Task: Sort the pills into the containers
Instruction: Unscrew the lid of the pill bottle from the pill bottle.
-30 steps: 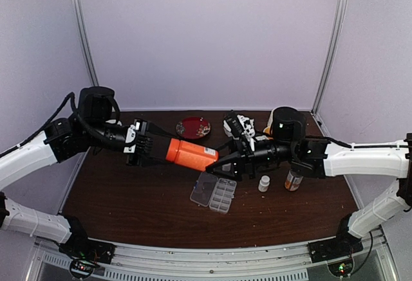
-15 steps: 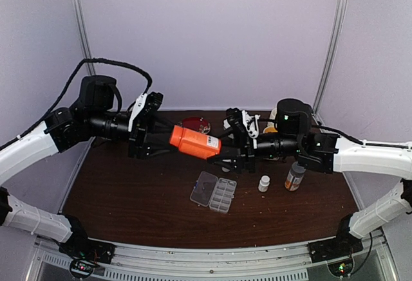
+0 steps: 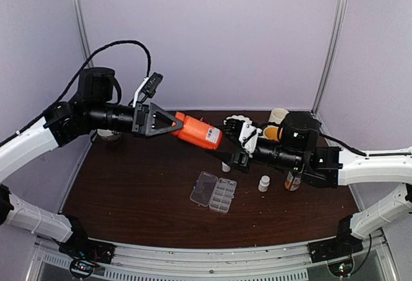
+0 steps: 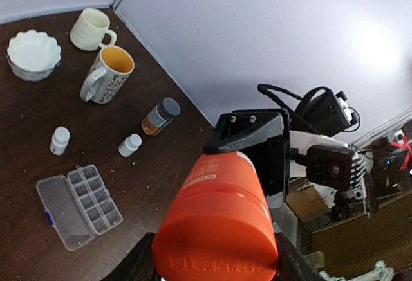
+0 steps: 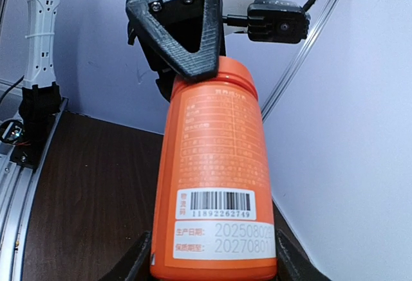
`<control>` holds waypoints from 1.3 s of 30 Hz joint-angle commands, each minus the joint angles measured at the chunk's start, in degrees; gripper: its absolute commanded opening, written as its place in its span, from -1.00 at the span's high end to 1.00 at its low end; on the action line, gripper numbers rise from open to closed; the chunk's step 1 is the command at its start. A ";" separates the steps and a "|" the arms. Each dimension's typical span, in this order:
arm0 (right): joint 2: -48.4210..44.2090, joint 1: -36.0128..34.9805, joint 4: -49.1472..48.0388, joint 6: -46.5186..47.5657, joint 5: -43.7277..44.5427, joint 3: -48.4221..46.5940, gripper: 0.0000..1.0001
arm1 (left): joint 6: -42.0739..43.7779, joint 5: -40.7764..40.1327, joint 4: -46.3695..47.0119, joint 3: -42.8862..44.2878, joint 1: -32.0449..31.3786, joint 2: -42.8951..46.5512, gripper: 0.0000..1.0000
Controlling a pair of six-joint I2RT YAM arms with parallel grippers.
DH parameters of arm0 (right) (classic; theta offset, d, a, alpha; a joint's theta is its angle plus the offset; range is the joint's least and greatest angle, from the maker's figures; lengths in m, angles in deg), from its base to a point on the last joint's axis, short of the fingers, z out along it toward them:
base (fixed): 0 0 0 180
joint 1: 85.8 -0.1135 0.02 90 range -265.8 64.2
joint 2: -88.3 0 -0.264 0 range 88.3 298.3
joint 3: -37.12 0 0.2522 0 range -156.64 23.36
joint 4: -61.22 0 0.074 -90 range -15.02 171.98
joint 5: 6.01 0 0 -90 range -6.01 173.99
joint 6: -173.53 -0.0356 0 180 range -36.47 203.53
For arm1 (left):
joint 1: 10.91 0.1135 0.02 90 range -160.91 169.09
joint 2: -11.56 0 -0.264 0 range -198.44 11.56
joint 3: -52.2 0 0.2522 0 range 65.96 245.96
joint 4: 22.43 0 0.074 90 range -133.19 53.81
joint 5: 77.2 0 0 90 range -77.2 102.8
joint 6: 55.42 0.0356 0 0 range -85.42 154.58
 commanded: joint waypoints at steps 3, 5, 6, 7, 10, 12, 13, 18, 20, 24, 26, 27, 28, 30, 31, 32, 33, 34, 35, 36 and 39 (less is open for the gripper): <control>-1.05 -2.70 -4.59 7.78 9.40 3.65 1.00 | -21.28 0.27 6.99 -1.07 1.55 2.95 0.83; -1.24 -2.71 -5.72 7.57 9.39 4.64 1.00 | -21.65 -0.46 7.01 -1.04 1.56 4.38 0.44; -1.50 -2.73 -6.77 6.69 8.84 5.40 1.00 | -21.03 -0.95 6.84 -0.92 1.60 5.02 0.15; -1.95 -2.67 -7.94 5.24 7.71 6.12 1.00 | -19.44 -2.00 5.61 -0.64 1.56 5.63 -0.24; -2.86 -2.24 -10.19 -0.05 2.80 7.54 1.00 | -12.72 -6.58 2.53 -0.29 1.56 7.77 -0.95; -3.07 -1.82 -9.26 -3.82 -0.55 7.21 1.00 | -6.71 -9.54 2.11 -0.54 1.63 9.75 -0.95; -3.20 -1.71 -8.80 -5.51 -1.98 7.16 1.00 | -3.59 -11.26 1.81 -0.53 1.64 10.83 -0.95; -3.52 -1.19 -6.67 -13.02 -8.86 7.07 1.00 | 12.85 -16.36 7.27 -4.41 1.60 18.09 -0.95; -3.40 -0.77 -3.60 -15.75 -12.76 5.89 1.00 | 22.76 -10.76 12.61 -8.17 1.62 20.67 -0.95; -2.36 0.06 1.99 -20.18 -19.49 2.71 1.00 | 51.77 6.13 11.32 -11.23 1.37 22.38 -0.95; -2.12 0.25 2.75 -22.57 -21.09 1.88 1.00 | 62.89 8.88 9.07 -11.78 0.88 22.28 -0.95; -2.16 0.23 2.92 -23.70 -21.74 1.67 1.00 | 69.24 9.66 7.78 -12.00 0.56 22.08 -0.95; -2.21 0.27 2.89 -24.30 -22.04 1.56 1.00 | 73.77 10.27 5.96 -11.84 0.12 21.63 -0.95; -2.32 0.28 2.97 -25.69 -22.45 1.39 1.00 | 81.98 10.63 1.89 -10.98 -0.98 20.33 -0.95; -2.29 0.28 3.36 -25.87 -22.52 1.07 1.00 | 85.42 10.29 0.14 -10.55 -1.63 19.45 -0.95; -2.15 0.28 3.82 -25.94 -22.67 0.77 1.00 | 88.86 9.37 -2.24 -9.85 -2.47 18.51 -0.95; -2.05 0.28 4.30 -25.99 -22.84 0.41 1.00 | 91.33 8.18 -4.07 -9.16 -3.42 17.49 -0.95; -1.96 0.28 4.48 -26.11 -22.83 0.12 1.00 | 92.50 7.38 -5.06 -8.65 -4.12 16.65 -0.95; -1.82 0.28 4.61 -26.30 -22.77 -0.13 1.00 | 92.81 6.97 -5.21 -8.30 -4.46 15.84 -0.95; -1.69 0.23 4.68 -26.42 -22.82 -0.39 1.00 | 93.05 7.10 -5.29 -7.91 -4.63 15.21 -0.95; -0.92 0.27 4.60 -26.82 -23.12 -1.18 1.00 | 94.27 7.50 -5.29 -7.65 -5.00 14.09 -0.95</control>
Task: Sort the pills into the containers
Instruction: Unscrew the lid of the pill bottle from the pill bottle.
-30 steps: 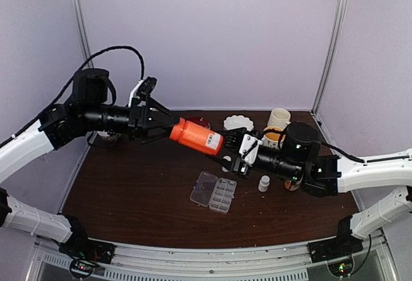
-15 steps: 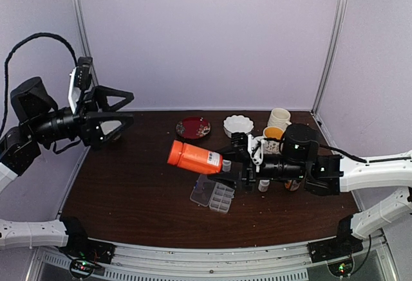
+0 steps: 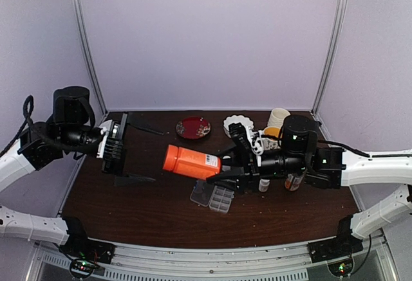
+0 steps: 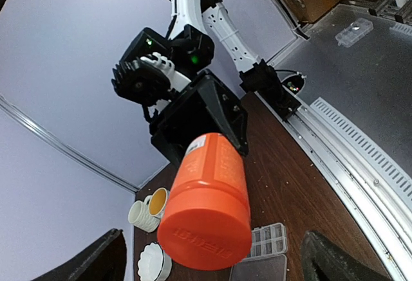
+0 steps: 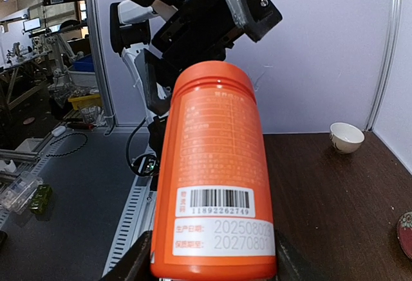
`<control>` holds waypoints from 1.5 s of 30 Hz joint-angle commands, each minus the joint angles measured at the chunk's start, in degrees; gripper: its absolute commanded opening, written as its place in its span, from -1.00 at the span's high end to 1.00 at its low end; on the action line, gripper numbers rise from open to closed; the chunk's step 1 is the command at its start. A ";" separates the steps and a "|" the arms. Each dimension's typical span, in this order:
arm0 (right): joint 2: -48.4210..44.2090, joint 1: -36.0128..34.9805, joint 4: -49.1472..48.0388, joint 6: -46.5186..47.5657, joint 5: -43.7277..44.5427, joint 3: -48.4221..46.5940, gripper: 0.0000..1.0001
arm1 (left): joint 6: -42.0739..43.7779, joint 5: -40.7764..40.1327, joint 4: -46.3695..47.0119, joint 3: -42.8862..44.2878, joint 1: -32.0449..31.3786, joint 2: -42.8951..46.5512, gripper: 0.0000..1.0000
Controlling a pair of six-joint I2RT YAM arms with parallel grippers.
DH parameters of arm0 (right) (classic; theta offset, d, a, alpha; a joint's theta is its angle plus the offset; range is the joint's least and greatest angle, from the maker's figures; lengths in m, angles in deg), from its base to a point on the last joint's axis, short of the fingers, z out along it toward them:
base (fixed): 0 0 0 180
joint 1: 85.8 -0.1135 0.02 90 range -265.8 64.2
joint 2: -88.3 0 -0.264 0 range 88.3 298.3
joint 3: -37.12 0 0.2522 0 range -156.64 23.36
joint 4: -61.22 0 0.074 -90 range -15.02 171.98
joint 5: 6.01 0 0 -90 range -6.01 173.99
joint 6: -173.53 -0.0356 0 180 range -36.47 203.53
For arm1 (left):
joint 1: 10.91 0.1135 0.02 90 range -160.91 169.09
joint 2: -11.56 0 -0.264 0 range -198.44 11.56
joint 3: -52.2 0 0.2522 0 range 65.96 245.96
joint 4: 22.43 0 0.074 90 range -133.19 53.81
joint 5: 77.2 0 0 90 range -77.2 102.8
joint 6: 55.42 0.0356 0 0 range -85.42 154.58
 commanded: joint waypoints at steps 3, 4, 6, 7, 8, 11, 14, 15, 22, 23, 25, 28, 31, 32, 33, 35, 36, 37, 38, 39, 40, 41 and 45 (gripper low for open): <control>1.92 0.34 -0.88 -2.34 -2.46 -3.49 1.00 | 8.63 0.68 -1.57 2.81 -0.71 -1.75 -0.95; 2.27 0.34 -1.02 -2.35 -2.84 -3.72 1.00 | 8.63 0.73 -1.54 2.97 -0.74 -2.14 -0.94; 2.80 0.34 -1.53 -2.35 -3.25 -3.96 1.00 | 8.46 0.64 -1.09 3.15 -0.84 -2.74 -0.94; 2.90 0.34 -1.87 -3.18 -3.23 -3.95 1.00 | 8.41 0.51 -0.77 3.20 -0.89 -2.96 -0.94; 2.98 0.34 -2.08 -3.92 -3.17 -3.96 1.00 | 8.19 0.34 -0.22 3.17 -0.94 -3.19 -0.93; 3.17 0.34 -2.49 -4.16 -3.06 -4.05 1.00 | 7.94 0.52 0.65 2.94 -1.02 -3.41 -0.72; 3.49 0.34 -3.29 -4.72 -3.23 -4.06 1.00 | 7.77 0.63 0.64 2.96 -0.99 -3.76 -0.72; 3.54 0.34 -3.67 -5.06 -3.15 -4.05 1.00 | 7.80 0.68 0.62 2.81 -1.02 -3.74 -0.75; 4.25 0.34 -5.04 -5.95 -3.53 -4.34 1.00 | 7.67 0.11 0.62 2.31 -1.03 -3.64 -0.66; 4.33 0.34 -5.02 -5.96 -3.57 -4.40 1.00 | 7.66 0.08 0.62 2.31 -1.04 -3.69 -0.63; 4.50 0.34 -5.25 -6.08 -3.73 -4.49 1.00 | 7.66 0.04 0.64 2.25 -1.00 -3.56 -0.59; 4.67 0.34 -5.49 -6.28 -3.92 -4.49 1.00 | 7.73 -0.18 0.64 2.07 -1.02 -3.50 -0.50; 4.88 0.33 -5.94 -6.69 -4.10 -4.58 1.00 | 7.66 -0.60 0.66 1.99 -1.02 -3.54 -0.50; 4.91 0.34 -5.95 -6.74 -4.17 -4.65 1.00 | 7.71 -0.60 0.63 1.98 -0.99 -3.54 -0.50; 4.95 0.34 -5.94 -6.74 -4.19 -4.71 1.00 | 7.75 -0.60 0.62 1.98 -1.01 -3.58 -0.49; 5.04 0.34 -5.97 -6.74 -4.20 -4.71 1.00 | 7.75 -0.60 0.66 2.06 -1.01 -3.59 -0.43; 5.12 0.34 -6.01 -6.77 -4.30 -4.75 1.00 | 7.75 -0.60 0.62 2.13 -1.02 -3.60 -0.38; 5.13 0.30 -5.98 -6.79 -4.31 -4.75 1.00 | 7.75 -0.60 0.65 2.15 -1.03 -3.54 -0.32; 5.13 0.33 -5.94 -6.79 -4.29 -4.76 1.00 | 7.75 -0.52 0.62 2.22 -0.97 -3.63 -0.25; 5.14 0.34 -5.94 -6.75 -4.35 -4.76 1.00 | 7.83 -0.46 0.66 2.24 -1.01 -3.75 -0.17; 5.09 0.30 -6.05 -6.77 -4.37 -4.76 1.00 | 7.79 -0.47 0.62 2.24 -0.99 -3.81 -0.12; 5.13 0.34 -6.06 -6.87 -4.43 -4.80 1.00 | 7.69 -0.51 0.64 2.24 -0.98 -3.97 -0.12; 5.05 0.34 -5.89 -6.70 -4.51 -4.93 1.00 | 6.47 -0.62 1.37 2.29 -0.99 -4.45 0.06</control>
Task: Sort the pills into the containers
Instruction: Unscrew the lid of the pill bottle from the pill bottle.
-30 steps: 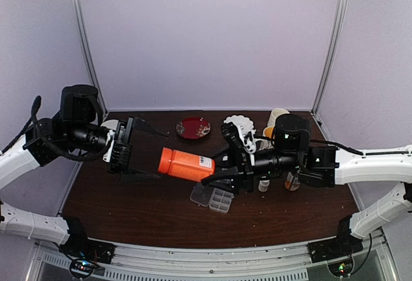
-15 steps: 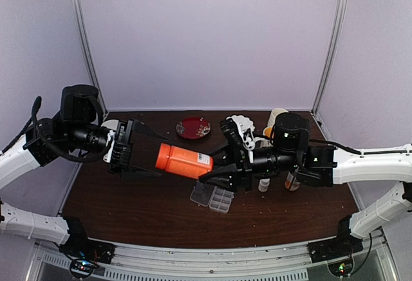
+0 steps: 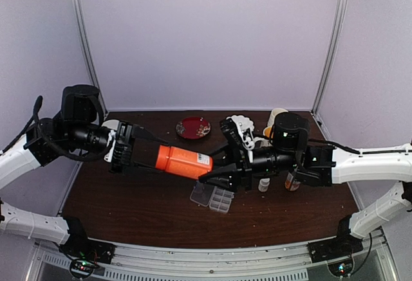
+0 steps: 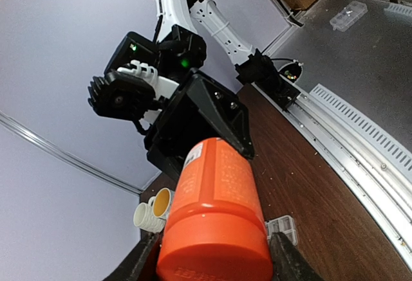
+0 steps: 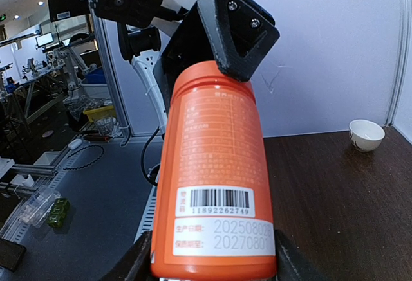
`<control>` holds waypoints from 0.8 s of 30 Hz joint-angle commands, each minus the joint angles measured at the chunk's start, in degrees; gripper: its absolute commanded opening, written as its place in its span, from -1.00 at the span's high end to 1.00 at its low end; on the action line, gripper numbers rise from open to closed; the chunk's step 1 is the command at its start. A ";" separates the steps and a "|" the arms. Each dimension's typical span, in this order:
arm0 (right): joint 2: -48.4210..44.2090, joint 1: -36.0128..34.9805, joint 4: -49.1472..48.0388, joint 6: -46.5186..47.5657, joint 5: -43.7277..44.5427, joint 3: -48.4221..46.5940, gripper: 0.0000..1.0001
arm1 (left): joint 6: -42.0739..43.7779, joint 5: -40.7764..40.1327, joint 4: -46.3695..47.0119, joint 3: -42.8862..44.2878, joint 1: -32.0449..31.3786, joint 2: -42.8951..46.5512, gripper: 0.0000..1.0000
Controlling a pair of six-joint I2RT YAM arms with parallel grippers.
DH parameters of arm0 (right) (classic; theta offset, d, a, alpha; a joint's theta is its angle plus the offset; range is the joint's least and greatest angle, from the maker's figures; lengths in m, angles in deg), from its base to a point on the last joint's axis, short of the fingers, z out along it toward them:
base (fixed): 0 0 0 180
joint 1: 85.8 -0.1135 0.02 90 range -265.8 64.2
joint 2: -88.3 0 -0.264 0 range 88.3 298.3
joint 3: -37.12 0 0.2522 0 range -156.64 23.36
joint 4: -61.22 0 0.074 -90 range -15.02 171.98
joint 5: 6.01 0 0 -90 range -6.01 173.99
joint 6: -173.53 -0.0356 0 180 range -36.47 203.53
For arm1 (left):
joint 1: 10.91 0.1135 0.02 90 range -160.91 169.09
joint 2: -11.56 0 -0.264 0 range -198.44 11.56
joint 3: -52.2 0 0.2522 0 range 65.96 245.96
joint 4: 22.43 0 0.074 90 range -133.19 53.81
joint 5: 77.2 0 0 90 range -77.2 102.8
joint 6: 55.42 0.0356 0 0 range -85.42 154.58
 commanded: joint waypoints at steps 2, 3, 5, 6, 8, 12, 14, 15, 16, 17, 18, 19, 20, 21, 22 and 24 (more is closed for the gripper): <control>0.06 0.30 -1.58 0.25 0.38 -2.08 1.00 | -4.97 -0.12 4.87 0.71 -0.20 -1.02 0.15; 0.01 0.30 -0.78 1.20 1.23 -2.13 1.00 | -7.41 0.22 5.88 0.90 -0.21 -1.32 0.16; -0.49 0.30 1.05 4.44 3.28 -2.06 1.00 | -12.51 1.21 8.02 1.13 -0.23 -2.06 0.28; -0.80 0.30 2.12 6.63 4.28 -2.05 1.00 | -15.96 1.88 8.63 1.34 -0.16 -2.58 0.37; -1.52 0.30 4.22 11.23 7.29 -1.99 1.00 | -22.15 2.54 10.32 2.05 -0.22 -3.56 0.60; -3.28 0.30 6.77 20.46 14.14 -1.44 1.00 | -40.20 -0.02 14.70 3.11 -0.23 -3.82 0.85; -3.83 0.25 6.86 23.39 17.53 -1.09 1.00 | -50.66 -4.27 16.25 3.59 -0.18 -3.37 0.93; -4.07 0.29 6.28 24.15 19.28 -0.71 1.00 | -55.16 -6.22 15.90 4.14 -0.17 -3.22 0.98; -4.29 0.30 5.49 24.71 20.84 -0.20 1.00 | -59.11 -8.34 15.38 4.75 -0.18 -3.04 1.00; -4.60 0.30 4.33 24.96 22.35 0.44 1.00 | -62.61 -11.36 14.33 5.28 -0.18 -2.87 1.00; -4.95 0.30 2.81 25.08 23.65 1.36 1.00 | -66.00 -14.27 13.40 5.75 -0.22 -2.73 1.00; -5.30 0.30 1.16 25.20 25.22 2.69 1.00 | -70.01 -16.72 12.66 6.18 -0.23 -2.57 1.00; -5.63 0.27 -0.47 25.16 26.67 3.68 1.00 | -74.41 -18.64 11.77 6.57 -0.06 -2.61 1.00; -5.93 0.29 -1.87 24.81 28.75 4.56 1.00 | -81.21 -19.18 11.66 6.92 0.24 -2.95 1.00; -6.19 0.30 -2.96 24.53 30.56 5.17 1.00 | -86.18 -17.58 11.57 7.43 0.82 -3.51 1.00; -6.87 0.28 -4.51 24.57 32.54 6.46 1.00 | -95.19 -16.52 10.19 8.56 1.85 -4.59 1.00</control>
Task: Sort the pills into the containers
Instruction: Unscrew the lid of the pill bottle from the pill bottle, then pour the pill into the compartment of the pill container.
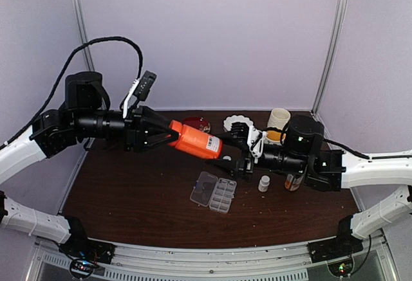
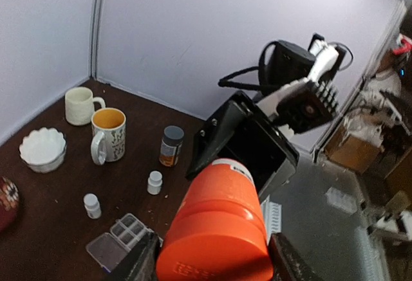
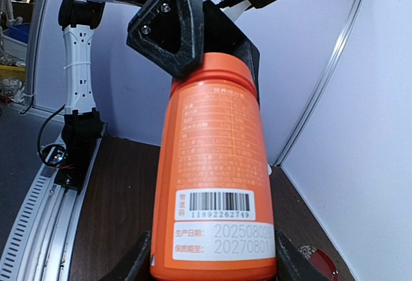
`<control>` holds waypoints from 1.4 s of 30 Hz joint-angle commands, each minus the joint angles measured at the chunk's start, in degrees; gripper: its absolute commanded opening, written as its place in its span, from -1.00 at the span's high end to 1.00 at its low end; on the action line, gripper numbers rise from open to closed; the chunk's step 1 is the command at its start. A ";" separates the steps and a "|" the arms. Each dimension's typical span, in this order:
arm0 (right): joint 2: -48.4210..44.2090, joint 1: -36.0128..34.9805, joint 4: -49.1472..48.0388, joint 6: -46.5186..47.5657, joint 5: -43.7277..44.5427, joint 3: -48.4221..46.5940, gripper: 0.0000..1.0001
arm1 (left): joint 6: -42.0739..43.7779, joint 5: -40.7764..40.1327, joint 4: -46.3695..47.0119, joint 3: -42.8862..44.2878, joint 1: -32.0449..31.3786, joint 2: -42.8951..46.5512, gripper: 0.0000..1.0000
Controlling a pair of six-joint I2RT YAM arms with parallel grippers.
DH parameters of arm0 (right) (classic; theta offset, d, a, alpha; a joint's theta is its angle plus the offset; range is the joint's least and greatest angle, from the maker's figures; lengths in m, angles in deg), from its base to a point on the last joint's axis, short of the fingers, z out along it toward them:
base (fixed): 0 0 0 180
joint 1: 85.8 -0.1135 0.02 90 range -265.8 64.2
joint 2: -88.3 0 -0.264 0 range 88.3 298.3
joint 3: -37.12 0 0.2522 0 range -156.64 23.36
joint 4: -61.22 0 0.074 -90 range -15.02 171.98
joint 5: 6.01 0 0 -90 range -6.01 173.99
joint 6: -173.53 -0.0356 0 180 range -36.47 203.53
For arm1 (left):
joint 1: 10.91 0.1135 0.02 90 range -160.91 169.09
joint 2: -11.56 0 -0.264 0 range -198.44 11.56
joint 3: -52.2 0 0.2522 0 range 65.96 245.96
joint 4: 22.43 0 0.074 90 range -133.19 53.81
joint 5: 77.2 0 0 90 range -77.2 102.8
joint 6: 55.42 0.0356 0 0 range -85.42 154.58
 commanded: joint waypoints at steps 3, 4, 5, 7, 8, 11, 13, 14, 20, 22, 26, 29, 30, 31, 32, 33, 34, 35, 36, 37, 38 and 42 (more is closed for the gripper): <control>-2.81 1.11 -4.93 0.60 14.42 5.20 1.00 | -35.95 -4.15 5.14 2.38 3.00 -0.83 1.00; -2.95 1.09 -4.99 0.86 14.73 5.37 1.00 | -38.66 -3.45 6.68 1.62 3.13 -0.91 1.00; -2.96 1.04 -4.88 1.36 14.98 5.47 1.00 | -41.04 -3.21 7.71 0.91 3.21 -1.05 1.00; -3.16 0.98 -4.59 2.44 15.32 5.71 1.00 | -45.70 -2.71 10.14 -0.92 3.48 -1.26 1.00; -3.32 0.94 -4.64 3.11 15.60 5.93 1.00 | -48.32 -2.25 11.68 -2.11 3.62 -1.20 1.00; -3.35 0.84 -4.50 5.16 16.71 6.44 1.00 | -55.79 -1.03 16.60 -5.30 3.72 -1.14 1.00; -3.11 0.74 -4.30 6.46 17.58 6.41 1.00 | -60.23 -0.31 20.07 -7.21 3.66 -1.03 1.00; -2.99 0.71 -4.41 6.50 17.67 6.37 1.00 | -61.43 0.07 21.44 -7.56 3.71 -1.02 1.00; -3.76 1.11 -7.95 -0.36 14.93 8.33 1.00 | -40.31 -11.29 -3.83 4.37 4.26 0.15 1.00; -4.12 1.11 -8.74 -3.59 15.32 9.41 1.00 | -33.77 -17.02 -6.79 4.84 4.63 1.14 1.00; -6.61 1.11 -10.45 -10.20 15.53 13.42 1.00 | -24.46 -23.83 -6.21 0.10 6.35 4.69 1.00; -9.09 1.15 -10.91 -14.21 16.29 17.33 1.00 | -21.66 -29.39 -5.62 -4.15 7.27 7.79 1.00; -9.71 1.19 -10.33 -14.88 15.99 18.06 1.00 | -21.16 -30.00 -4.97 -5.55 7.85 9.14 1.00; -10.28 1.19 -9.03 -15.82 15.83 18.67 1.00 | -20.49 -31.87 -4.14 -6.95 8.24 10.03 1.00; -10.71 1.24 -7.87 -16.95 15.63 19.17 1.00 | -19.76 -32.48 -3.35 -8.04 8.48 10.70 1.00; -11.03 1.28 -6.19 -18.07 15.16 19.52 1.00 | -19.52 -32.81 -2.69 -9.05 8.64 11.04 1.00; -11.18 1.33 -4.18 -19.23 14.27 19.69 1.00 | -19.11 -32.96 -2.17 -9.68 8.82 11.12 1.00; -11.21 1.41 -2.16 -20.37 13.36 19.72 1.00 | -18.54 -33.14 -1.95 -10.07 8.88 10.89 1.00; -11.22 1.50 -0.21 -21.70 12.20 19.75 1.00 | -18.12 -33.42 -2.22 -10.13 8.85 10.48 1.00; -11.15 1.54 1.23 -23.52 11.24 20.24 1.00 | -17.76 -33.68 -2.61 -10.14 8.89 9.89 1.00; -11.09 1.54 1.61 -25.02 10.52 21.02 1.00 | -17.40 -33.90 -2.99 -10.13 8.85 9.25 1.00; -11.68 1.63 1.16 -28.72 8.88 25.57 1.00 | -16.18 -32.50 -1.34 -11.54 8.84 7.05 1.00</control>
